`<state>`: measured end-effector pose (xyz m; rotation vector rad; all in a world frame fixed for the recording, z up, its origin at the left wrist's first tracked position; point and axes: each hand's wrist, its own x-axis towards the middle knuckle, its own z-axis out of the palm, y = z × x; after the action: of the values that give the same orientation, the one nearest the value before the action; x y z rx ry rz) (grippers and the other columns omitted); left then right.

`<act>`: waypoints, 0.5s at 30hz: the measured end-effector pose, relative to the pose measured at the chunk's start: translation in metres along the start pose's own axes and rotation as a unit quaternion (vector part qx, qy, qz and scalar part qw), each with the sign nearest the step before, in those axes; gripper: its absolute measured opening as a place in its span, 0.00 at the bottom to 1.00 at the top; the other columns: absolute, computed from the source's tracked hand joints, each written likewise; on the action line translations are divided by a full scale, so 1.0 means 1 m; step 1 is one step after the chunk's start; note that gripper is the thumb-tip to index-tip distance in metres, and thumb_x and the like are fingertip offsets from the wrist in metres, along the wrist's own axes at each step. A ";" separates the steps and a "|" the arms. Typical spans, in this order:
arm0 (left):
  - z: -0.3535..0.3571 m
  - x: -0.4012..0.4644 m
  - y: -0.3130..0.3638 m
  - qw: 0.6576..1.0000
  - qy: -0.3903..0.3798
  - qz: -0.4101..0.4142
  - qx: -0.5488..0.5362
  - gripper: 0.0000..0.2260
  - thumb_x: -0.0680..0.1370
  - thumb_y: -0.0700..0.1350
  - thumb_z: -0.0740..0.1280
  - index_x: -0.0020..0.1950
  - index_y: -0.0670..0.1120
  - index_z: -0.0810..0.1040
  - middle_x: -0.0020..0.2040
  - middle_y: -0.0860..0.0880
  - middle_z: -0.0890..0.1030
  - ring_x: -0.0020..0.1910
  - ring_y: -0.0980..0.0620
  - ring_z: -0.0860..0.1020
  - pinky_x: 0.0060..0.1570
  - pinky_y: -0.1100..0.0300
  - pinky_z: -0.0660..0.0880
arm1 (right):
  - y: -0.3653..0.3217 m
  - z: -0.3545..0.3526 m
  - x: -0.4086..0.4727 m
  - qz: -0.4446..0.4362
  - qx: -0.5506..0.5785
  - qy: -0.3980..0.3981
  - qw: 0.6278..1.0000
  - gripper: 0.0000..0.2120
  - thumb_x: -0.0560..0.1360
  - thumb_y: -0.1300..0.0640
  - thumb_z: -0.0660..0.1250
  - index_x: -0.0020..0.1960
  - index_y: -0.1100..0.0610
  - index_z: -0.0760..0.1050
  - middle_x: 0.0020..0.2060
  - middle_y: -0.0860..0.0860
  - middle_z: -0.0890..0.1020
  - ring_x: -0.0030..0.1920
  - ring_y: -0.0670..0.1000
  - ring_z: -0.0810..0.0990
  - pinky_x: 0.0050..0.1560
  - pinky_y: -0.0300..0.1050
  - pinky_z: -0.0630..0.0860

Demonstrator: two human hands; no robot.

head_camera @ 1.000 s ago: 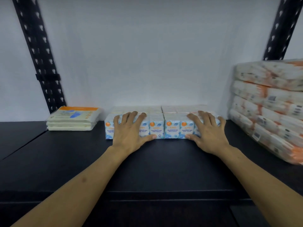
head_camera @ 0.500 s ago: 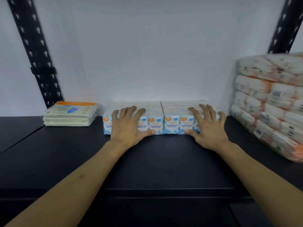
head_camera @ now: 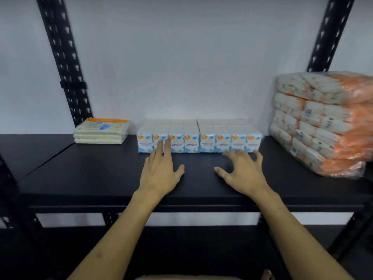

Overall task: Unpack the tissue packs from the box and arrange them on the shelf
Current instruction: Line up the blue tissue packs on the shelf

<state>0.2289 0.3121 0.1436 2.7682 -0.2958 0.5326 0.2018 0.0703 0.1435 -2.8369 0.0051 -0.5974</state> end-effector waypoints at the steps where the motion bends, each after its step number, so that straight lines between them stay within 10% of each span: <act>1: -0.004 -0.007 0.001 1.000 -0.020 -0.017 -0.015 0.39 0.81 0.61 0.62 0.84 0.48 0.44 0.82 0.44 0.56 0.76 0.42 0.64 0.72 0.47 0.65 | -0.005 -0.004 -0.011 0.021 0.002 -0.023 1.000 0.27 0.78 0.33 0.59 0.71 0.46 0.71 0.69 0.47 0.76 0.73 0.49 0.68 0.76 0.60 0.50; 8: 0.005 -0.075 -0.004 0.995 0.028 0.059 0.071 0.31 0.84 0.63 0.42 0.76 0.49 0.71 0.77 0.47 0.71 0.77 0.46 0.66 0.75 0.48 0.61 | -0.031 0.011 -0.096 0.034 0.004 0.021 0.999 0.28 0.84 0.38 0.44 0.77 0.46 0.65 0.78 0.48 0.64 0.80 0.50 0.56 0.79 0.57 0.47; 15: 0.018 -0.133 -0.006 0.992 0.066 0.089 0.056 0.33 0.84 0.65 0.49 0.80 0.42 0.64 0.79 0.40 0.65 0.80 0.42 0.59 0.79 0.43 0.54 | -0.053 0.019 -0.147 0.037 0.087 0.088 0.992 0.27 0.81 0.41 0.58 0.75 0.52 0.69 0.79 0.51 0.64 0.81 0.52 0.54 0.78 0.54 0.49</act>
<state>0.1157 0.3309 0.0740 2.8124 -0.4978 0.7962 0.0725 0.1334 0.0810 -2.5960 0.0850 -0.7879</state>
